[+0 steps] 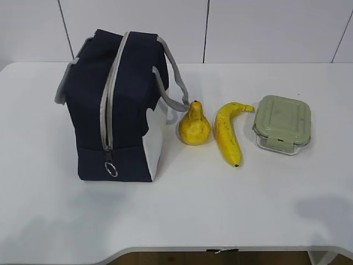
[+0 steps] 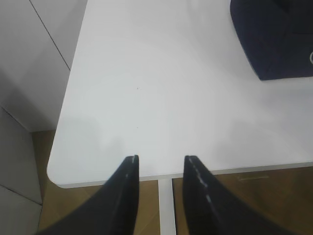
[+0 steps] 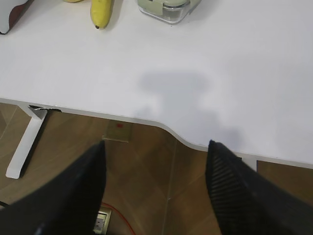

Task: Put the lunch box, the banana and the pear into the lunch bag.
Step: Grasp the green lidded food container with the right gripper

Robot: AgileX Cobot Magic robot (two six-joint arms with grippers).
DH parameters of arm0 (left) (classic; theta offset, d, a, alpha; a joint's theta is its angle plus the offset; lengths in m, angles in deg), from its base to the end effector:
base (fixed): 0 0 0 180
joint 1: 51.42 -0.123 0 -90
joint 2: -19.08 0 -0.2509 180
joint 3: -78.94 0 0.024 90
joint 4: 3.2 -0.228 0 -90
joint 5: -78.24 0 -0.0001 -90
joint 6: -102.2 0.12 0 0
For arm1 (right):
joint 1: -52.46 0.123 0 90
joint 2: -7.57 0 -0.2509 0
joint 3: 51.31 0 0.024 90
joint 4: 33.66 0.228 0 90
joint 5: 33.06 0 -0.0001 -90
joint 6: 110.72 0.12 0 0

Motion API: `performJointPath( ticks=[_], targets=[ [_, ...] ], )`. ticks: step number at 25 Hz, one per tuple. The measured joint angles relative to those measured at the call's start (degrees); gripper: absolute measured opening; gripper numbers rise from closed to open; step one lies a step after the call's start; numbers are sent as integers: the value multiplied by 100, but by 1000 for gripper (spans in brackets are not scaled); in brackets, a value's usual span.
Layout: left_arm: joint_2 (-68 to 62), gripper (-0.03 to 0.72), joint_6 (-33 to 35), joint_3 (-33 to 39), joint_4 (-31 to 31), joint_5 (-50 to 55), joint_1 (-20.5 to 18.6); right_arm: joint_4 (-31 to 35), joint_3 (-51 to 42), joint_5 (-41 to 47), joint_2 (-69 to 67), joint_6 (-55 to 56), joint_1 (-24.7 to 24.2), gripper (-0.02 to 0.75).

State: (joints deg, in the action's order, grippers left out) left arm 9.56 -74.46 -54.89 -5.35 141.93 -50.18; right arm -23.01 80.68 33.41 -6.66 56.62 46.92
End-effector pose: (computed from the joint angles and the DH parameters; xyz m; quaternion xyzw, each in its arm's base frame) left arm 0.0319 0.0033 0.2539 0.0332 0.8625 0.0280 0.5042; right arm 0.0418 0.0164 0.2387 -0.0592 0.8957 0.0234 0.4402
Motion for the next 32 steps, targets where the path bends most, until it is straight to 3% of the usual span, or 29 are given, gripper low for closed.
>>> performJointPath(
  ticks=[32],
  targets=[
    [0,237,0,0,0,0,0,9,0,-10,0,0,0,511]
  ],
)
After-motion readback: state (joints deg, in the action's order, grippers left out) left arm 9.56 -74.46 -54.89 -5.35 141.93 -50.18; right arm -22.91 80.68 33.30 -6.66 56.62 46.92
